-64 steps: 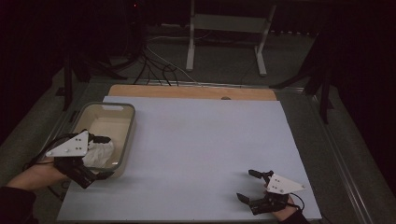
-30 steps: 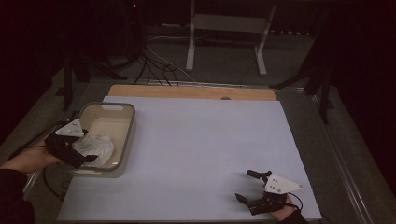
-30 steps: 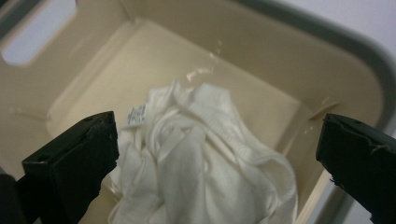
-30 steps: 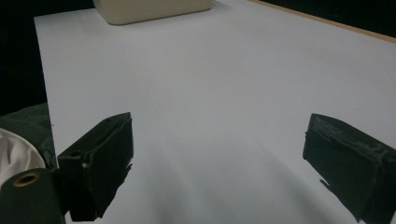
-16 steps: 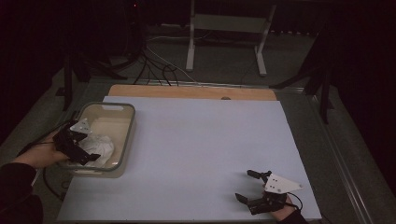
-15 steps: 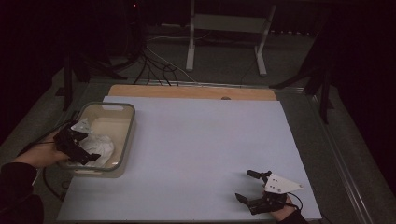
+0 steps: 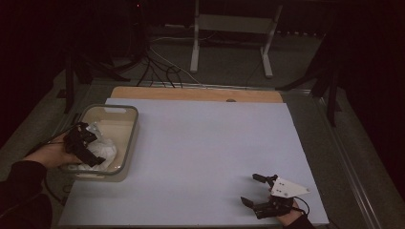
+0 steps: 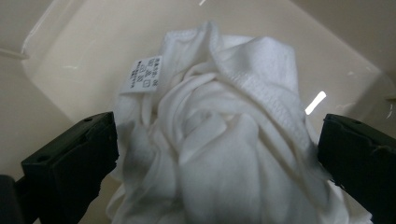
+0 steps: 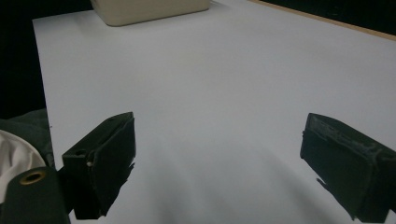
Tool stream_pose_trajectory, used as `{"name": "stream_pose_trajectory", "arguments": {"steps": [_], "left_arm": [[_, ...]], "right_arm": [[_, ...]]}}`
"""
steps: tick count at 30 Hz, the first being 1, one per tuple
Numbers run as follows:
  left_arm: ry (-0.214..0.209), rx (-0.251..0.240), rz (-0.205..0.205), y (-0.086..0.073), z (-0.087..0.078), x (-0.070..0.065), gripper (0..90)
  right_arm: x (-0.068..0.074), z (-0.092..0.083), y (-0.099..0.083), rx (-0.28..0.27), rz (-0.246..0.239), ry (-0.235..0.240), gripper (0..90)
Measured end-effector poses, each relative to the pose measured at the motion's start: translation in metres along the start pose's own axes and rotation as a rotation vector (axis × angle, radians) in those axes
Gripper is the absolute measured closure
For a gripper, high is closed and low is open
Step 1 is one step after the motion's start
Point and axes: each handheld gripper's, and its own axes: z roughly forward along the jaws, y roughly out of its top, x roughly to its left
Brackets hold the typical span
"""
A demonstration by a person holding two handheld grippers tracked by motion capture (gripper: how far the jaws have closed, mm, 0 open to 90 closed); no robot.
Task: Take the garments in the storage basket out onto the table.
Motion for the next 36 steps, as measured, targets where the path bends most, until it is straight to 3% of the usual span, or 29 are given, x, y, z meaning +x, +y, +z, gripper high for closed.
{"name": "stream_pose_trajectory", "arguments": {"steps": [6,9,17,26,31,34,36], "left_arm": [[0.01,0.052,0.008,0.003,0.009,0.0,0.0],[0.003,0.07,-0.008,0.004,0.012,0.001,0.0],[0.006,0.131,0.033,0.007,0.019,-0.004,0.0],[0.014,0.21,0.026,0.014,0.029,-0.006,0.6],[0.0,0.227,0.049,0.015,0.029,-0.008,21.5],[-0.002,0.222,0.089,0.016,0.026,-0.009,44.8],[0.012,0.215,0.106,0.014,0.024,-0.009,53.1]], "right_arm": [[0.0,0.0,0.0,-0.002,0.001,-0.002,10.4],[-0.001,0.0,-0.001,0.001,-0.002,-0.003,10.4],[0.0,0.0,-0.001,0.007,-0.004,-0.003,10.5],[0.0,0.0,-0.001,0.01,-0.004,-0.003,10.5],[0.0,0.0,-0.001,0.015,0.0,-0.001,10.5],[0.0,0.0,-0.001,0.011,-0.005,-0.004,10.4],[0.0,0.0,-0.001,0.016,-0.002,-0.004,10.5]]}}
